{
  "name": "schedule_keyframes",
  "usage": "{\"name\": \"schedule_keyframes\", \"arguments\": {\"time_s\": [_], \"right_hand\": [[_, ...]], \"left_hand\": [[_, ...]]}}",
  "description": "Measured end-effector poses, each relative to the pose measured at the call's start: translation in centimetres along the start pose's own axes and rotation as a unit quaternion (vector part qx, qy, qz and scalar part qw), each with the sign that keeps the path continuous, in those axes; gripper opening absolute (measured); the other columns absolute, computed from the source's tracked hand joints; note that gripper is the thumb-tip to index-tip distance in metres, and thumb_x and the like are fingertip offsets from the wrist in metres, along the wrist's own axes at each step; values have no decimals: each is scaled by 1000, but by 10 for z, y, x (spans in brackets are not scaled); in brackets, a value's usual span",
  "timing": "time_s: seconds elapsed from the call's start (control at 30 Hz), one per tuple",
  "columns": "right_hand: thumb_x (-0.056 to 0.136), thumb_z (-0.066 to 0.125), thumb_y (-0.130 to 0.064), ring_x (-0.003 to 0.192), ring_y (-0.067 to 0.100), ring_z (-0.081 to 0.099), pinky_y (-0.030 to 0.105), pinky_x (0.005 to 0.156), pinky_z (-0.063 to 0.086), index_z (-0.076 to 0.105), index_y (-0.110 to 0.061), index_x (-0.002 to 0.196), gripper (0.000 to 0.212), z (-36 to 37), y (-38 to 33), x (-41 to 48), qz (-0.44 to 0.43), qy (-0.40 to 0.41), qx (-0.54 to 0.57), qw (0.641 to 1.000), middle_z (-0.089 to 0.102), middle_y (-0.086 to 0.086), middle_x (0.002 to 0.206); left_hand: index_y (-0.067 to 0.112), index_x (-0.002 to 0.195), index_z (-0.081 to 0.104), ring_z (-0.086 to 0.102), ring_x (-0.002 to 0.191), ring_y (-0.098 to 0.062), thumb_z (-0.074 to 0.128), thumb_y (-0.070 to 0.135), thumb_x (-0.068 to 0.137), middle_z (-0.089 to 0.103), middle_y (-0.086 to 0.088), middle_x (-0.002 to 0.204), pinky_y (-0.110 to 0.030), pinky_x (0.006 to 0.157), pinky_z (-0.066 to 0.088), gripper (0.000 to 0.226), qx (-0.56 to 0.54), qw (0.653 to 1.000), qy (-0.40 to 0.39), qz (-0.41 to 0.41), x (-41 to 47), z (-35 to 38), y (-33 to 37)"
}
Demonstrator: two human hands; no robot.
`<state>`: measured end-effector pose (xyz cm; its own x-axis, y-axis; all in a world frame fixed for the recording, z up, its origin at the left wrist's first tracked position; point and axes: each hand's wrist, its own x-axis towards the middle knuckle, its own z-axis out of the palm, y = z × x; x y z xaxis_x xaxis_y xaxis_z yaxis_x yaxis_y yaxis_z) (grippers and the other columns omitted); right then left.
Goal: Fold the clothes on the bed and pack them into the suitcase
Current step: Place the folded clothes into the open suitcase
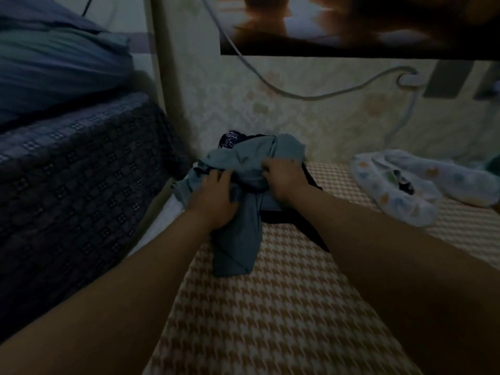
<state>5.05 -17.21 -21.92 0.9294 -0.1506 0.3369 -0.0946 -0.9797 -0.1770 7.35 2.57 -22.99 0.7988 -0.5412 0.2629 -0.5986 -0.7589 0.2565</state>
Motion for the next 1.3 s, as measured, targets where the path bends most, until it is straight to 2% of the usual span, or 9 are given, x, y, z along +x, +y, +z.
{"name": "schedule_keyframes", "arguments": {"time_s": [0.2,0.33,0.5,0.6,0.77,0.97,1.1,1.2,1.3], "right_hand": [[103,39,-25,74,25,55,40,69,44,47,-10,84,26,-48,-12,-71,-24,2,175,984,58,12,80],[96,53,-43,56,15,47,29,56,38,43,-19,69,37,-91,-33,-146,-45,-37,188,981,47,1,63],[68,68,-72,73,9,57,30,62,51,46,-33,110,61,-125,-33,-225,-24,-120,72,990,58,-10,92],[79,67,-52,67,1,46,23,56,39,38,-46,96,34,-139,-34,-264,-36,-126,32,991,47,-15,85],[82,65,-40,62,10,47,28,57,40,44,-30,65,29,-173,-55,-315,13,-190,37,981,47,-9,68],[71,80,-48,87,12,68,33,86,55,76,-26,90,30,-232,-67,-372,97,-368,218,899,73,-9,94],[81,76,-33,95,20,69,37,90,54,75,-17,100,25,-247,-61,-383,105,-332,322,880,74,-1,102],[79,77,-30,85,19,69,36,80,56,76,-19,86,13,-236,-44,-379,106,-230,269,929,73,0,88],[75,76,-37,69,11,66,38,68,56,76,-25,75,12,-217,-26,-364,65,-88,161,981,70,-7,72]], "left_hand": [[31,153,16,14,143,-35,62,42,88,13,-9,158,-54,112,28,80,22,996,21,83,-26,-16,12],[27,141,42,38,135,-29,54,31,85,40,-5,149,-49,110,34,57,-78,984,14,162,-68,-37,41],[19,125,58,57,107,-27,52,19,90,61,-7,123,-38,92,48,35,-67,983,-109,131,-146,-65,78],[14,112,61,59,96,-23,63,27,87,64,-7,109,-34,82,51,28,-95,978,-159,96,-192,-87,97],[23,134,48,53,114,-20,78,42,75,53,3,130,-29,90,46,70,-99,956,-258,97,-258,-126,132],[19,111,62,59,97,-19,79,47,72,61,1,110,-34,80,52,51,-107,944,-284,125,-304,-164,140],[25,76,58,57,73,-14,74,46,78,57,6,77,-28,64,44,27,-161,929,-304,138,-301,-177,147],[23,78,58,53,68,-13,67,34,86,56,4,76,-26,63,43,16,-117,931,-314,145,-292,-169,151],[14,73,49,47,66,-19,64,32,87,49,-7,73,-30,61,38,27,-34,966,-213,142,-270,-149,153]]}}
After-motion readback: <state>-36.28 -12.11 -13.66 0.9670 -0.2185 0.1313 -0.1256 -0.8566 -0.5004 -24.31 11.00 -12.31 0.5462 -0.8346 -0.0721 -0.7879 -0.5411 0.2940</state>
